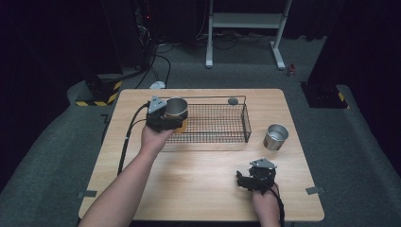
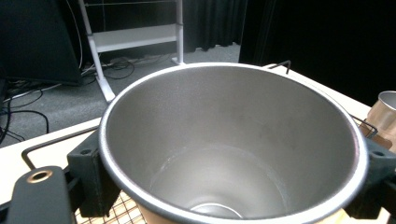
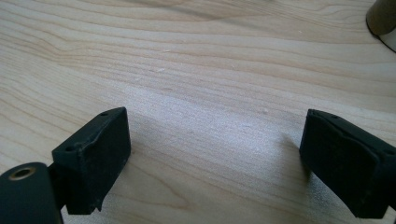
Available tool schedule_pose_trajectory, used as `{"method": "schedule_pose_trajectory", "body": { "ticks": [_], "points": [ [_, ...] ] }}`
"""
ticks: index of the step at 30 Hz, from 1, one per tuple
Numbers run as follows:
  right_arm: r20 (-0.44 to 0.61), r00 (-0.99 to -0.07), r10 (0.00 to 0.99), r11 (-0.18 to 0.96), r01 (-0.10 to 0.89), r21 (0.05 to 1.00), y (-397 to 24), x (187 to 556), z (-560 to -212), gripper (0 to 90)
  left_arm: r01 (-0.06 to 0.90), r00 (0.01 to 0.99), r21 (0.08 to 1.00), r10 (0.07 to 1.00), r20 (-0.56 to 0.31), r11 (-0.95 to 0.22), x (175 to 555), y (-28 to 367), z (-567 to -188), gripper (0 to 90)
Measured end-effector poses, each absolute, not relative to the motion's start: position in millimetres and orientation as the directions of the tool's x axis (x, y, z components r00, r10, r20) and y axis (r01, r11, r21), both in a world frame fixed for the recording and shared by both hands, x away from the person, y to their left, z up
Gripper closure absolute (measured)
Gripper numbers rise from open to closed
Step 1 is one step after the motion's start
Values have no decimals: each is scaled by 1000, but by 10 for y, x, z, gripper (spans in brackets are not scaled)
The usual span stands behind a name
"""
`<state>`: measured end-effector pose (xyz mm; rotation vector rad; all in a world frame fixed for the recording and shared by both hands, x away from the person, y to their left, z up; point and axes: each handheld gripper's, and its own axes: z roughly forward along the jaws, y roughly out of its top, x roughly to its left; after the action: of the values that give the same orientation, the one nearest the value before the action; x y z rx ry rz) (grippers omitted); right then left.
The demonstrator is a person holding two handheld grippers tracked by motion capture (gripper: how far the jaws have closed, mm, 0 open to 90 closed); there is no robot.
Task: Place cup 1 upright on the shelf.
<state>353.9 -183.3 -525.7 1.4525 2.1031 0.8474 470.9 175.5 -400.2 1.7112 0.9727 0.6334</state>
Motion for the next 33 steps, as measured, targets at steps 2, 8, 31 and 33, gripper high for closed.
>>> {"method": "schedule_pose_trajectory", "body": {
  "ticks": [2,8,31,33],
  "points": [
    [-16,-349,937,260,666,699,-1833,3540,-5255,87,305,534,941,845,-44,-144,4728,1743,-4006,133],
    [-14,-348,937,258,668,698,-1831,3540,-5255,87,315,534,936,845,-36,-159,4808,1684,-4021,133],
    [-14,-349,937,259,667,698,-1830,3541,-5255,87,355,502,924,863,-59,-143,5085,1538,-4158,133],
    [-14,-349,937,259,668,698,-1830,3541,-5255,87,360,496,921,867,-52,-151,5102,1522,-4191,133]
  ]
}}
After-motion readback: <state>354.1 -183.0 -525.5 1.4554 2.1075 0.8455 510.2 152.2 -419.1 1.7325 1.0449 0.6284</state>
